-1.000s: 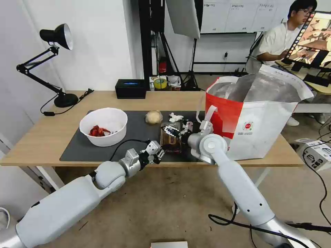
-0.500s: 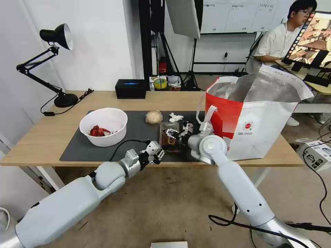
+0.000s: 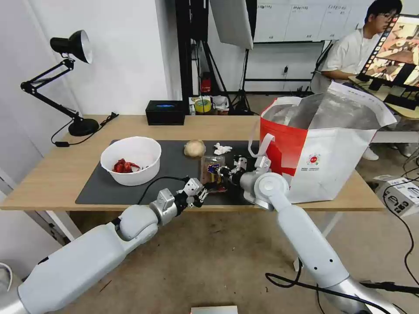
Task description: Pick up the trash from the table and place it into the takeout bag.
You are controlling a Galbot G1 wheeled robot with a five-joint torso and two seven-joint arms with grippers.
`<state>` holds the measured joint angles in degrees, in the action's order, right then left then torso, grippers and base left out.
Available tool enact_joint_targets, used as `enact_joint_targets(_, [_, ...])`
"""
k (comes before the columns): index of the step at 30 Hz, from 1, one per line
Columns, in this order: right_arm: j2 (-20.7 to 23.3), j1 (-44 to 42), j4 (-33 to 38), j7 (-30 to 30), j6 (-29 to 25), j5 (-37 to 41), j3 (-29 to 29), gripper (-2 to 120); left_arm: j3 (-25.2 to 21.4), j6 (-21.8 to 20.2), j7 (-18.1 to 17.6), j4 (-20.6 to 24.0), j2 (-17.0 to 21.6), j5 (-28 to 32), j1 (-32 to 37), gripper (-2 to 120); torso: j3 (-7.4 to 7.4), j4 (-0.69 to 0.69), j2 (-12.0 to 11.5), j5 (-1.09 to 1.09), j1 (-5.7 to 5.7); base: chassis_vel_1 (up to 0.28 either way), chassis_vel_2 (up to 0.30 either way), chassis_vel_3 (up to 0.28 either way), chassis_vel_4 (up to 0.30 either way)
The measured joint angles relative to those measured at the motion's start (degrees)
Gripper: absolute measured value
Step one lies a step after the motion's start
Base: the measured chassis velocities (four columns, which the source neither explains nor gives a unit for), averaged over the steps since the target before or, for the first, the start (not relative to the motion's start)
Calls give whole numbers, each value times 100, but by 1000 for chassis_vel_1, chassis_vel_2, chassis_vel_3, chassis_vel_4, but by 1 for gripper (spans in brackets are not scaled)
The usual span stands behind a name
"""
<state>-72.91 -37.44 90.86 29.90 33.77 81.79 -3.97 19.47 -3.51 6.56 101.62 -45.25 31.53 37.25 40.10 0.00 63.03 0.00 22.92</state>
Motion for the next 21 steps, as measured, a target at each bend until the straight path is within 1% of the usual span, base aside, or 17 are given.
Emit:
enact_joint_targets(1, [-2, 2, 4, 0, -1, 23, -17, 0, -37, 2, 1, 27, 23, 0, 38, 0, 0, 0, 0, 0, 0, 0, 0, 0, 0])
enact_joint_targets(4, [-7, 11, 19, 0, -9, 54, -56, 0, -177, 13, 9, 120, 85, 0, 181, 0, 0, 0, 0, 0, 0, 0, 0, 0, 0])
enact_joint_targets(5, [-8, 14, 36, -1, -36, 57, -60, 0, -296, 20, 12, 177, 127, 0, 294, 0, 0, 0, 0, 0, 0, 0, 0, 0, 0])
enact_joint_targets(6, [-8, 14, 36, -1, -36, 57, -60, 0, -296, 20, 12, 177, 127, 0, 294, 0, 0, 0, 0, 0, 0, 0, 0, 0, 0])
enact_joint_targets(9, [8, -1, 172, -7, -158, 57, -89, 0, -717, 83, 23, 415, 300, -20, 737, 0, 0, 0, 0, 0, 0, 0, 0, 0, 0])
enact_joint_targets(10, [8, -1, 172, -7, -158, 57, -89, 0, -717, 83, 23, 415, 300, -20, 737, 0, 0, 0, 0, 0, 0, 0, 0, 0, 0])
enact_joint_targets(12, [76, -32, 338, -12, -177, 64, -84, 0, -1095, 111, 25, 587, 403, -29, 1130, 0, 0, 0, 0, -1, 0, 0, 0, 0, 0])
enact_joint_targets(14, [84, -35, 357, -13, -179, 64, -81, 0, -1134, 112, 25, 602, 410, -30, 1166, 0, 0, 0, 0, -1, 0, 0, 0, 0, 0])
enact_joint_targets(15, [128, -61, 464, -23, -185, 70, -63, 0, -1418, 127, 25, 703, 447, -35, 1435, 0, 0, 0, 0, 0, 0, 0, 0, 0, 0])
enact_joint_targets(16, [192, -102, 642, -62, -196, 75, -46, 0, -1902, 163, 22, 845, 479, -57, 1867, 0, 0, 2, 0, -1, 0, 0, 0, 0, 0])
enact_joint_targets(17, [192, -102, 642, -62, -196, 75, -46, 0, -1902, 163, 22, 845, 479, -57, 1867, 0, 0, 2, 0, -1, 0, 0, 0, 0, 0])
enact_joint_targets(19, [286, -171, 927, -119, -226, 73, -76, 0, -2344, 224, 6, 984, 511, -64, 2234, 1, 0, 2, 0, -1, -1, 0, 0, 0, 0])
enact_joint_targets(20, [315, -190, 1076, -135, -256, 63, -141, 0, -2469, 250, -11, 1054, 542, -48, 2320, 7, 0, 1, 0, -1, -1, 0, 0, 0, 0])
enact_joint_targets(21, [315, -190, 1076, -135, -256, 63, -141, 0, -2469, 250, -11, 1054, 542, -48, 2320, 7, 0, 1, 0, -1, -1, 0, 0, 0, 0])
